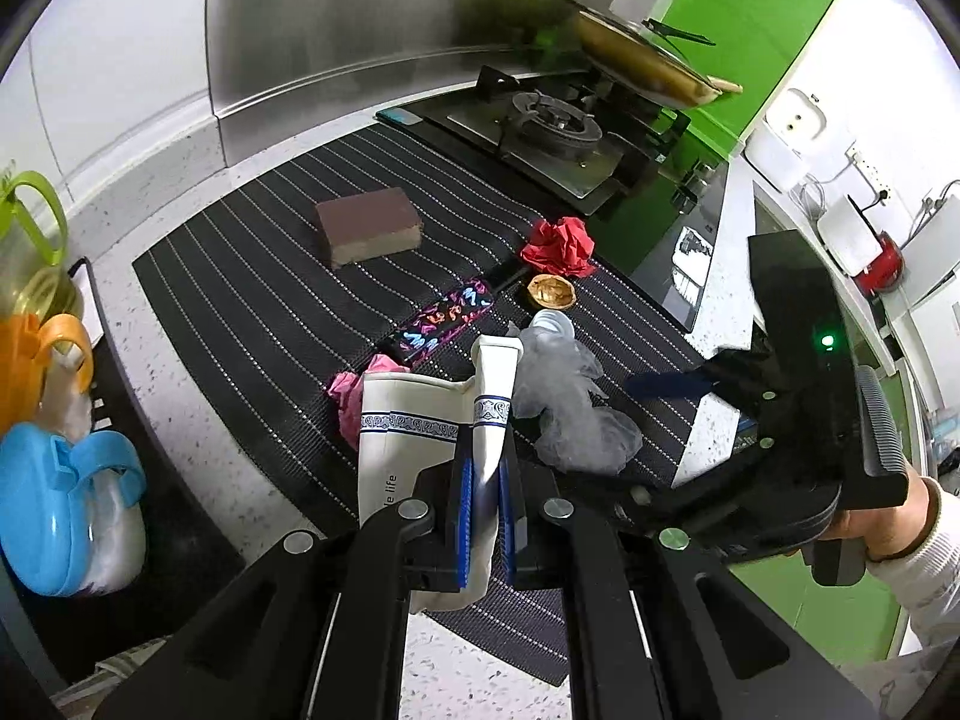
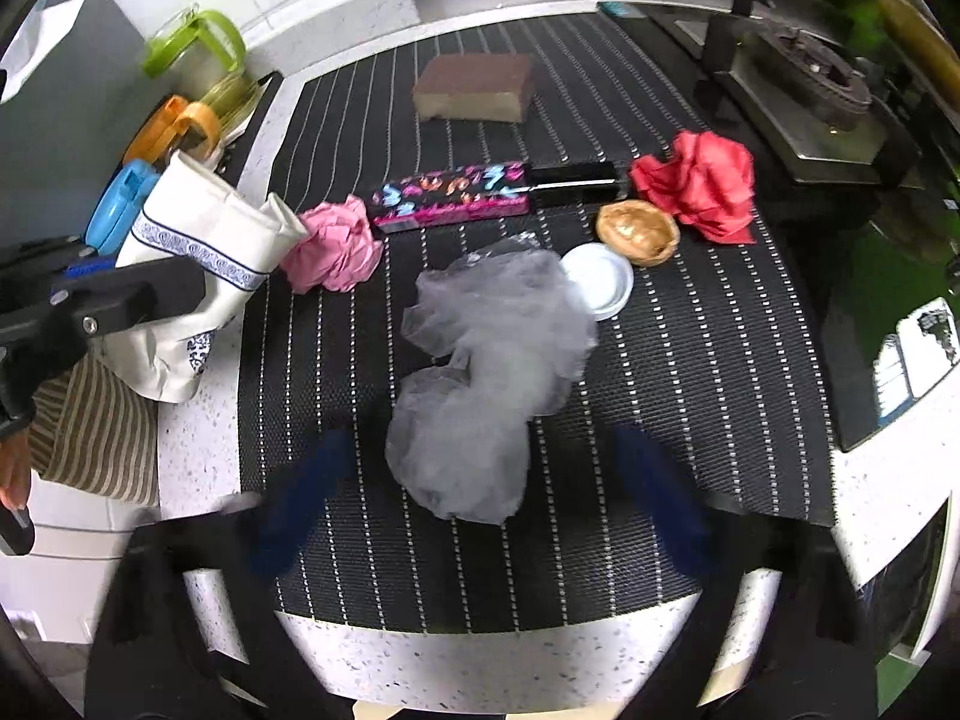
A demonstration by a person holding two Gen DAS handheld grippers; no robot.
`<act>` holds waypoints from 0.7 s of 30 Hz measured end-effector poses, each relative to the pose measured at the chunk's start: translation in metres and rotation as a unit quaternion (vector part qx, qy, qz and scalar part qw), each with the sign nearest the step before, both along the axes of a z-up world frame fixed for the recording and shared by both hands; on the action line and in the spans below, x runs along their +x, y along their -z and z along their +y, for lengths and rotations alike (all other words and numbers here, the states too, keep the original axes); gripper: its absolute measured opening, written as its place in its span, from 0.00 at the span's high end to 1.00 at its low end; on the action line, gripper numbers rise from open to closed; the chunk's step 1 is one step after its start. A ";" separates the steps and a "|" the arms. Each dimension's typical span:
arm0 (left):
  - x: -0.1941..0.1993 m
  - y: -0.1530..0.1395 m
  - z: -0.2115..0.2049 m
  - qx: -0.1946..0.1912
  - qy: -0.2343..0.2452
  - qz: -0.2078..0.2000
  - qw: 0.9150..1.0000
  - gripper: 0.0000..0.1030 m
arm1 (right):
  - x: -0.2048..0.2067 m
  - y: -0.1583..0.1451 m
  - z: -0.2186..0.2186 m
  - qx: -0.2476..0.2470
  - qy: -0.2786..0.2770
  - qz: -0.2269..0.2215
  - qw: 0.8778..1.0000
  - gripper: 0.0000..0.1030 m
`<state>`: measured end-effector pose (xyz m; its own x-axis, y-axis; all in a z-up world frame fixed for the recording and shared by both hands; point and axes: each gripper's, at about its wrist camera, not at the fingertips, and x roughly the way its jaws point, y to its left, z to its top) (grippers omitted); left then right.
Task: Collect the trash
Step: 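Grasp the white tube with the left gripper while the right gripper grasps the plastic bag, then carry tube and plastic bag over the pink wastebasket and open both grippers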
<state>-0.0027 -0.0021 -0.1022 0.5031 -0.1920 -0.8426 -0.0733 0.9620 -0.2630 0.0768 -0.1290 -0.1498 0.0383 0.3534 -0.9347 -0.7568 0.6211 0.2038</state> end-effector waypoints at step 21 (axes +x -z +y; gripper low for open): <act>0.019 -0.036 -0.061 0.005 0.143 -0.042 0.989 0.93 | -0.029 -0.084 -0.087 0.054 0.140 -0.065 0.987 0.91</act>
